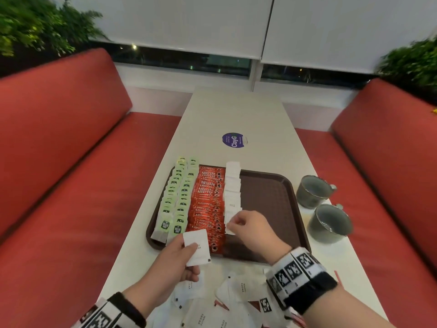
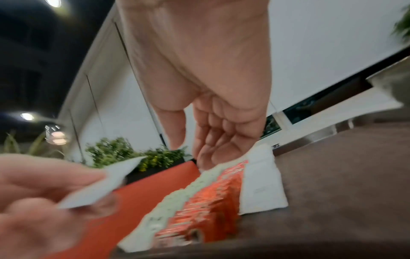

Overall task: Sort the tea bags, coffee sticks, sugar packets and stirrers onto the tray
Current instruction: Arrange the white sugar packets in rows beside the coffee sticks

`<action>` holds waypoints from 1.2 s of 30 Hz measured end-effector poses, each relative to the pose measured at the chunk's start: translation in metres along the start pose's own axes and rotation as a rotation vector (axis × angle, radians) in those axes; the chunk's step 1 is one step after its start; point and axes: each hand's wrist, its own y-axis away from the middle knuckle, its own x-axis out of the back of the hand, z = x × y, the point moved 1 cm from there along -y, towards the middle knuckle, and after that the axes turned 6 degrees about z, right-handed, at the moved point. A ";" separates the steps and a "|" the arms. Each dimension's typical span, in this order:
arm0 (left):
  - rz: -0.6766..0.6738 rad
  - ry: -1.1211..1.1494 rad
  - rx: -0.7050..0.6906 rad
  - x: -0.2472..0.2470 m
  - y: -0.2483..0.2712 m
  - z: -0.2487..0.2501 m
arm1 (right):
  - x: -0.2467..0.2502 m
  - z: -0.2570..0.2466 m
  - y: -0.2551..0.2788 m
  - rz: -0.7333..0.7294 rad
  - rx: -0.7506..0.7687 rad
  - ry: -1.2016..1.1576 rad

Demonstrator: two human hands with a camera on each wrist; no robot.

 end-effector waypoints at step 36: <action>0.224 -0.964 -0.226 0.092 0.036 -0.053 | -0.047 -0.022 0.047 -0.179 0.386 0.406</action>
